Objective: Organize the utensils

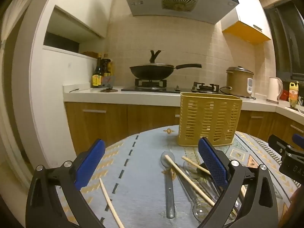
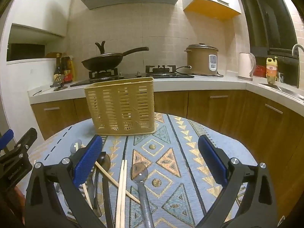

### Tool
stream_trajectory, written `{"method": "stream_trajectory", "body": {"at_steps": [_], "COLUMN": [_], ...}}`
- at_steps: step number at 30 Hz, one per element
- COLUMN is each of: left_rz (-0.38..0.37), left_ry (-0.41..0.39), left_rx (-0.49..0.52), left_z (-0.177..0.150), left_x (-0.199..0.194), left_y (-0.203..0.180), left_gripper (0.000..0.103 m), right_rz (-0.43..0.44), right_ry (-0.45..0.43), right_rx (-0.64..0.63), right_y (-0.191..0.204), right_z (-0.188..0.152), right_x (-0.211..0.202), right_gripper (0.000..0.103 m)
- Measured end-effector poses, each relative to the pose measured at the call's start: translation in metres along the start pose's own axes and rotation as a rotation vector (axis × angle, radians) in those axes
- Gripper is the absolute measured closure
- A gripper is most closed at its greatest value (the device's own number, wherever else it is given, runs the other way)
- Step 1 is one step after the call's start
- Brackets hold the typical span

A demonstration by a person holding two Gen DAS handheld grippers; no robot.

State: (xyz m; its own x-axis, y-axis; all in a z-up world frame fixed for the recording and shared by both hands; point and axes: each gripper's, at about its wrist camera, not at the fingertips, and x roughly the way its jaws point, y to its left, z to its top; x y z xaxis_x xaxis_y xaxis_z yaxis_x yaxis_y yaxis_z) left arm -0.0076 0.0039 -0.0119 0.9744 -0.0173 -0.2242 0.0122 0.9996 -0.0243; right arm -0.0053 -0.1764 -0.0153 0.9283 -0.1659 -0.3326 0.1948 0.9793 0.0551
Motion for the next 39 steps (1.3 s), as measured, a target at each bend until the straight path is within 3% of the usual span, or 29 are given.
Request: {"method": "stream_trajectory", "body": {"at_steps": [39], "left_rz": [-0.033], "left_ry": [0.011], "left_rx": [-0.012], "left_z": [-0.0079], "left_x": [0.0063], "left_y": [0.0003], "left_gripper": [0.008], "right_rz": [0.026], "right_ry": [0.013], "right_rx": [-0.001], "right_y": [-0.0015], "right_z": [0.0008], "right_x": [-0.0013], "right_gripper": [0.008]}}
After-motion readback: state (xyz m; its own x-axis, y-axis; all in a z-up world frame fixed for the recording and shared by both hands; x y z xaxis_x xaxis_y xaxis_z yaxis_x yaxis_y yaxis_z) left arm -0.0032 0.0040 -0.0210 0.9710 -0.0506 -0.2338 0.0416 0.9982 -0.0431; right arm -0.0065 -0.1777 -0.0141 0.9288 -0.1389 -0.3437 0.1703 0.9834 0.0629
